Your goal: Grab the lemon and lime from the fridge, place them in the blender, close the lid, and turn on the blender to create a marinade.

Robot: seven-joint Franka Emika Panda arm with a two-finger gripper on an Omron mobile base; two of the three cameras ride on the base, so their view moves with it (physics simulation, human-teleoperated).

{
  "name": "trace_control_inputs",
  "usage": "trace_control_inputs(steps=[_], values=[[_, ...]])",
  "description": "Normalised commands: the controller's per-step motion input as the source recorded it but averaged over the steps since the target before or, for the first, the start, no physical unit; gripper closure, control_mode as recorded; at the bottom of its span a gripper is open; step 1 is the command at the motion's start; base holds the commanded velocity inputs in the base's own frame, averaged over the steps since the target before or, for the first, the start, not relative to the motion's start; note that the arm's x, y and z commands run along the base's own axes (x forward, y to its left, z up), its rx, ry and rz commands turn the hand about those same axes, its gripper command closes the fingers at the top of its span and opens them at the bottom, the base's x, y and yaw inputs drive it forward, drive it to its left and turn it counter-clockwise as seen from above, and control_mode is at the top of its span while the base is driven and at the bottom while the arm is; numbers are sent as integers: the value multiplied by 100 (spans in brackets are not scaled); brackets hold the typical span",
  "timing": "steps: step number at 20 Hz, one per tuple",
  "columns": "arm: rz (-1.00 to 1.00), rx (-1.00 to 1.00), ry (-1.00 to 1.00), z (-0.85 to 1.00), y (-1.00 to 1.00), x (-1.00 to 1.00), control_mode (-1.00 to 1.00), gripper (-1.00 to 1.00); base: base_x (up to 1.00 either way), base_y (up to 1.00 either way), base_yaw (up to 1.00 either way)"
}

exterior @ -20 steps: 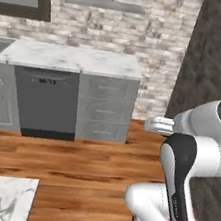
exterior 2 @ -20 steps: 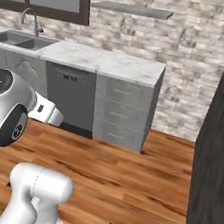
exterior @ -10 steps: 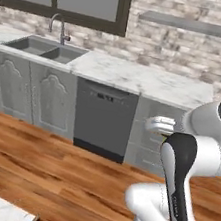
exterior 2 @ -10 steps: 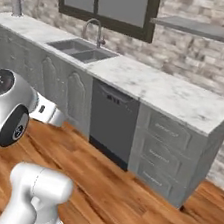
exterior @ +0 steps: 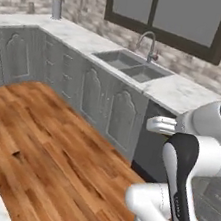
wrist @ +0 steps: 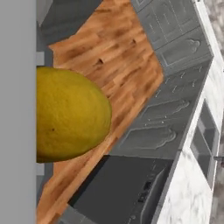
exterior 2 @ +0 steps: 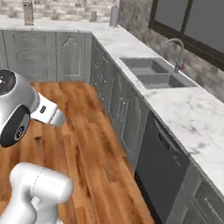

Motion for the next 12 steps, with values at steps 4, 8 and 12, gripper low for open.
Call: trace_control_inputs(steps=[4, 8, 12], values=[[0, 0, 0, 0, 0, 0, 100, 100, 100, -6, 68], [0, 0, 0, 0, 0, 0, 100, 100, 100, 0, 59], [0, 0, 0, 0, 0, 0, 100, 100, 100, 0, 48]])
